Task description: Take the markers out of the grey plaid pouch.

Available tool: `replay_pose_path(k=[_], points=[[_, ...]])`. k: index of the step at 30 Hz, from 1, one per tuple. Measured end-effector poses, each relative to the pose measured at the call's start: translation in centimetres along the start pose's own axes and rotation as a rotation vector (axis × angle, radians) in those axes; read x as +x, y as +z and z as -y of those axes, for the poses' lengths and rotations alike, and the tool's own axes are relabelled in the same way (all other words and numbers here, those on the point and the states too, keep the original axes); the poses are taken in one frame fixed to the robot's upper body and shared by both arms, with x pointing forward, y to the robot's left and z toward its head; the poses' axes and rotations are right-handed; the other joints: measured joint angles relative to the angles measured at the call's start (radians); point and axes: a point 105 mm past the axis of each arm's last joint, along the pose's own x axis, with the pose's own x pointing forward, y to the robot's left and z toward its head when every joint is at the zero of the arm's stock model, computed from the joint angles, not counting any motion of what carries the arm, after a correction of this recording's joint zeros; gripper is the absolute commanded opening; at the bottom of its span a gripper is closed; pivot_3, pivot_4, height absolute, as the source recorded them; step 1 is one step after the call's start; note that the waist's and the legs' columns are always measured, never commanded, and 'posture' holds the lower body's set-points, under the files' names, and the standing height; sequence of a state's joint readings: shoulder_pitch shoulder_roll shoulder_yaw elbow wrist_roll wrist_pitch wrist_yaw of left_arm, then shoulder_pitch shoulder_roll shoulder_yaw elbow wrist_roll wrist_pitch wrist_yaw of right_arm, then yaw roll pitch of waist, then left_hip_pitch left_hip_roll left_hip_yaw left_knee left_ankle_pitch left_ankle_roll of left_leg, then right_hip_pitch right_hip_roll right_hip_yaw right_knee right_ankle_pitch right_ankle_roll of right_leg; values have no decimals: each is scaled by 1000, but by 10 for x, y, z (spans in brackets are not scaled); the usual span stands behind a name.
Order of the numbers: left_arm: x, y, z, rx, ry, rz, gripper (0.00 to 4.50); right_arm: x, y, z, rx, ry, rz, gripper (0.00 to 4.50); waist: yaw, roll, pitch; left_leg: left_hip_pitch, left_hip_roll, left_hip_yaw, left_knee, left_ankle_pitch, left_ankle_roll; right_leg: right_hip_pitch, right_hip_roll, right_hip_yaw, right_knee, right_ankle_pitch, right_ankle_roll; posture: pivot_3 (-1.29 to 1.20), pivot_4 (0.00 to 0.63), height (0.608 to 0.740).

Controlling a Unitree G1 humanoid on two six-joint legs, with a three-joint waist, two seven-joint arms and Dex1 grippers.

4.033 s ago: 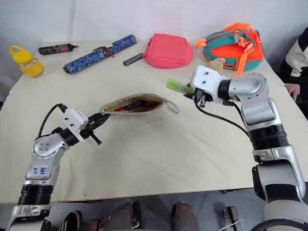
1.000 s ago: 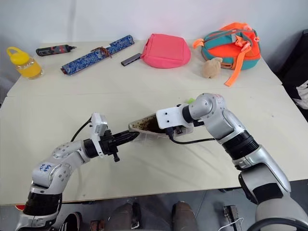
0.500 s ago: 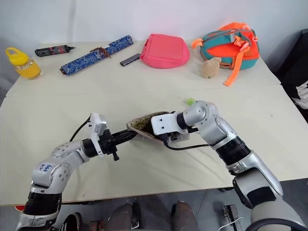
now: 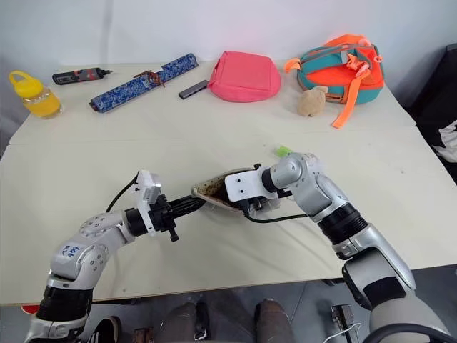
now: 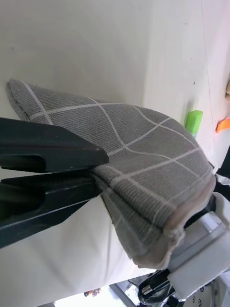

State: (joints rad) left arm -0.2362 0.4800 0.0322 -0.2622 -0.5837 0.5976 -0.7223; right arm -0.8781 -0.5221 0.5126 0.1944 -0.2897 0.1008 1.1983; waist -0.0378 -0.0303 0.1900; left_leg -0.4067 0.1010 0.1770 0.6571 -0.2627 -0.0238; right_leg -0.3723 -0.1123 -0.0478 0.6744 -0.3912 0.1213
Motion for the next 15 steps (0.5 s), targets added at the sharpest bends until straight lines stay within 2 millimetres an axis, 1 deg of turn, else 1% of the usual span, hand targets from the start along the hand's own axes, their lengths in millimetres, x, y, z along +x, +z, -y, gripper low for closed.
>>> replay_pose_path(k=[1,6,8,12,15], points=[[0,0,0,2,0,0,0,0,0,0,0,0,-1,517,0,0,0,0,0,0,0,0,0,0,0,0,0,0,0,0,150,740],[0,1,-1,21,7,5,0,-2,0,0,9,5,2,517,1,0,0,0,0,0,0,0,0,0,0,0,0,0,0,0,150,740],[-1,2,-2,42,15,8,0,-5,3,0,41,6,33,517,2,0,0,0,0,0,0,0,0,0,0,0,0,0,0,0,150,740],[-4,6,-9,131,52,14,0,-22,13,8,146,-32,143,517,4,0,0,0,0,0,-1,0,0,-1,0,0,-1,0,0,0,150,740],[-5,12,-17,188,82,25,0,-36,15,13,221,-56,207,517,8,0,0,-1,0,0,-1,0,0,-1,0,0,-1,0,0,0,150,740]])
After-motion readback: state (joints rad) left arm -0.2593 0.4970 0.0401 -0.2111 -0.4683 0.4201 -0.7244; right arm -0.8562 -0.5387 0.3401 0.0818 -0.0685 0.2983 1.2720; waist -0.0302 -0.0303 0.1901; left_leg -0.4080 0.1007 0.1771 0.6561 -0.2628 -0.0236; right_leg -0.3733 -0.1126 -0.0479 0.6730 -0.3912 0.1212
